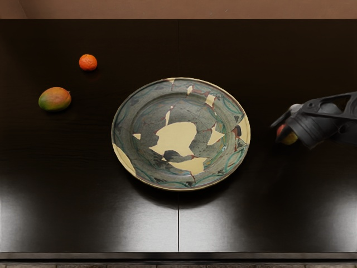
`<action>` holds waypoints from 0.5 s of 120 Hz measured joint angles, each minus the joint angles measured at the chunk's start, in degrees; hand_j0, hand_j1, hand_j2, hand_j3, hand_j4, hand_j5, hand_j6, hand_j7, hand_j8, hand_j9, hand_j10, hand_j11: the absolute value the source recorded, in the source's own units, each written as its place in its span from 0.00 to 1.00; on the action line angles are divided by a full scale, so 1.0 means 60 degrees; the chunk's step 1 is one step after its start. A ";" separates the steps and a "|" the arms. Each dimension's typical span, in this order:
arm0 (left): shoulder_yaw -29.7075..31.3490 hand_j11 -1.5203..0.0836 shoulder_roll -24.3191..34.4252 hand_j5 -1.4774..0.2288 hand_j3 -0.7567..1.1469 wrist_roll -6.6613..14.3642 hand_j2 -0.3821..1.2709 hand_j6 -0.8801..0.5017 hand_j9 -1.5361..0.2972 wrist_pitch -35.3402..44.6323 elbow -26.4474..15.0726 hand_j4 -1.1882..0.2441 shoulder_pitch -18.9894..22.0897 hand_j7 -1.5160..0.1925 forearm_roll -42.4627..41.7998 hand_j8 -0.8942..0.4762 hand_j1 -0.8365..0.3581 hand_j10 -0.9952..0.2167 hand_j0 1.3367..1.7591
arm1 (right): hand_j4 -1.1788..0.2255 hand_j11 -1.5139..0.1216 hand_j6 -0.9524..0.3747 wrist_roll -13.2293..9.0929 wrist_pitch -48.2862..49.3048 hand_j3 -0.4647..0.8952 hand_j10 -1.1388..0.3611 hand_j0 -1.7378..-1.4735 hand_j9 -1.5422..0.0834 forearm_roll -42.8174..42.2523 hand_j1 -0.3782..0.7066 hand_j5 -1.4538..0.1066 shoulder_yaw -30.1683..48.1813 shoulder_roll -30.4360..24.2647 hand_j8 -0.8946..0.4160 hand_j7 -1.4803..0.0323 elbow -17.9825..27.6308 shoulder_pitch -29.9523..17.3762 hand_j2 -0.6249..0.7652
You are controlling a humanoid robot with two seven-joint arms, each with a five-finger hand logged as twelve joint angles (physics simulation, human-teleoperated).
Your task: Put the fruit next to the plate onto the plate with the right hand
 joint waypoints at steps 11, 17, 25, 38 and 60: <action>0.0000 0.95 0.0000 0.87 0.40 0.0000 0.23 0.64 0.84 0.0000 0.0000 0.83 0.0000 0.89 0.0000 0.65 0.99 0.82 0.76 | 0.25 0.27 0.37 -0.0023 0.0812 0.34 0.48 0.38 0.26 -0.0032 0.59 0.27 0.1614 -0.1165 0.46 0.25 -0.0004 -0.0475 0.45; 0.0000 0.95 0.0000 0.87 0.40 0.0000 0.23 0.64 0.84 0.0000 0.0000 0.83 0.0000 0.89 0.0000 0.65 0.99 0.82 0.76 | 0.24 0.26 0.37 -0.0025 0.1801 0.34 0.48 0.38 0.26 -0.0032 0.60 0.25 0.3063 -0.1907 0.46 0.25 -0.0006 -0.1036 0.48; -0.0001 0.95 0.0000 0.87 0.40 0.0000 0.23 0.64 0.84 0.0000 0.0000 0.83 0.0000 0.89 0.0000 0.65 0.99 0.82 0.76 | 0.24 0.24 0.38 -0.0015 0.3218 0.34 0.49 0.38 0.25 0.0001 0.63 0.24 0.4814 -0.2687 0.47 0.24 -0.0004 -0.1715 0.52; -0.0001 0.95 0.0000 0.87 0.40 0.0000 0.23 0.64 0.84 0.0000 0.0000 0.83 0.0000 0.89 0.0000 0.65 0.99 0.82 0.76 | 0.23 0.23 0.39 -0.0004 0.4669 0.34 0.50 0.38 0.25 0.0020 0.65 0.23 0.6359 -0.3078 0.48 0.24 0.0033 -0.2245 0.53; -0.0001 0.95 0.0000 0.87 0.40 0.0000 0.23 0.64 0.84 0.0000 0.0000 0.83 0.0000 0.89 0.0000 0.65 0.99 0.82 0.76 | 0.22 0.22 0.39 0.0004 0.5294 0.34 0.51 0.38 0.25 0.0041 0.65 0.21 0.7376 -0.1653 0.49 0.23 -0.0011 -0.2464 0.55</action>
